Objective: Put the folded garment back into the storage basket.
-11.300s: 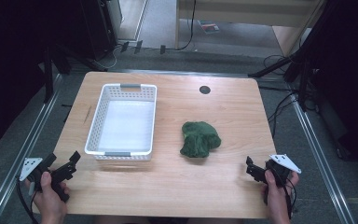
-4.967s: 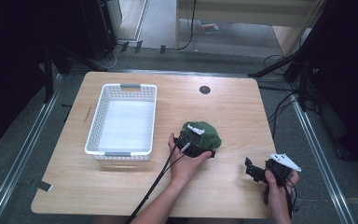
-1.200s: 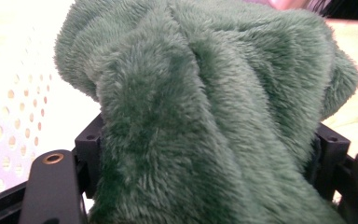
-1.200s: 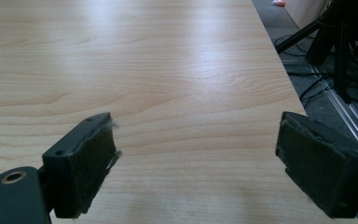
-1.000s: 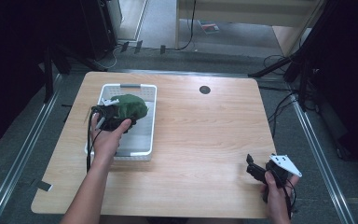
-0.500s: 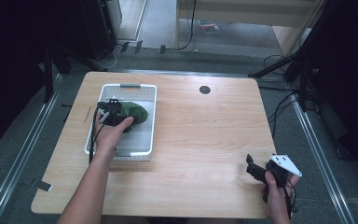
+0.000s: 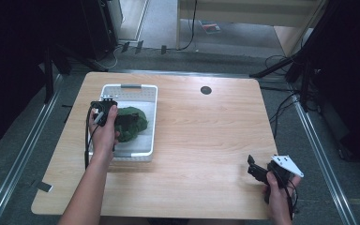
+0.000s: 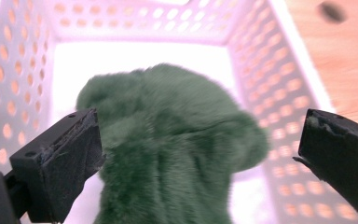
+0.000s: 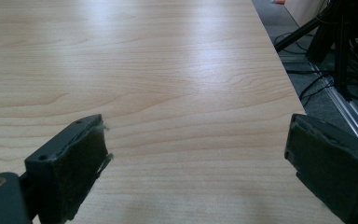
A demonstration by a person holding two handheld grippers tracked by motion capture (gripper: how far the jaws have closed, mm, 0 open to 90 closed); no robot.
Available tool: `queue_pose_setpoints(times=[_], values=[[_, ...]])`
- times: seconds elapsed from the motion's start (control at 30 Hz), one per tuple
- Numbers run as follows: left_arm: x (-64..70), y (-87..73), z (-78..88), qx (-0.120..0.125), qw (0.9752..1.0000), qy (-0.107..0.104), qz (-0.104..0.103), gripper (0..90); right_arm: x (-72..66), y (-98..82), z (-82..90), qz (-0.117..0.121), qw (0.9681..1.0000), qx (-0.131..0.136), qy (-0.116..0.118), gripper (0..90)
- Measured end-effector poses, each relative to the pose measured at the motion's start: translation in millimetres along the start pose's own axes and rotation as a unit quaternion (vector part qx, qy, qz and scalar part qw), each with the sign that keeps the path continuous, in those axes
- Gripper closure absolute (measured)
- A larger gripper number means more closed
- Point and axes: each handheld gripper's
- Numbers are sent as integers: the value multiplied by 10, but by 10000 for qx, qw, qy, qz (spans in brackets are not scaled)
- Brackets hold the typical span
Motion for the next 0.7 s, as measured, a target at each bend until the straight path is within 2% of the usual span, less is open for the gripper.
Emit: queue_pose_setpoints(times=[0.1,0.4,0.53,0.7], values=[[11,4,126,226,9997,-45,-86,0,-1,0,-2,-6,10000,-4,-9,57],[-61,-67,523,874,9961,-101,-26,0,-5,-1,0,17,10000,-3,5,56],[-122,-131,659,1068,9942,-127,37,0,-12,-2,1,37,10000,4,18,54],[-196,-213,811,1284,9917,-109,15,0,-10,-2,1,36,10000,4,26,52]])
Point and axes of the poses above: each handheld gripper's, and its own axes: z roughly backward along the jaws, y roughly out of its top, x roughly to its right, and after that the axes turned 5 degrees about x, right-handed
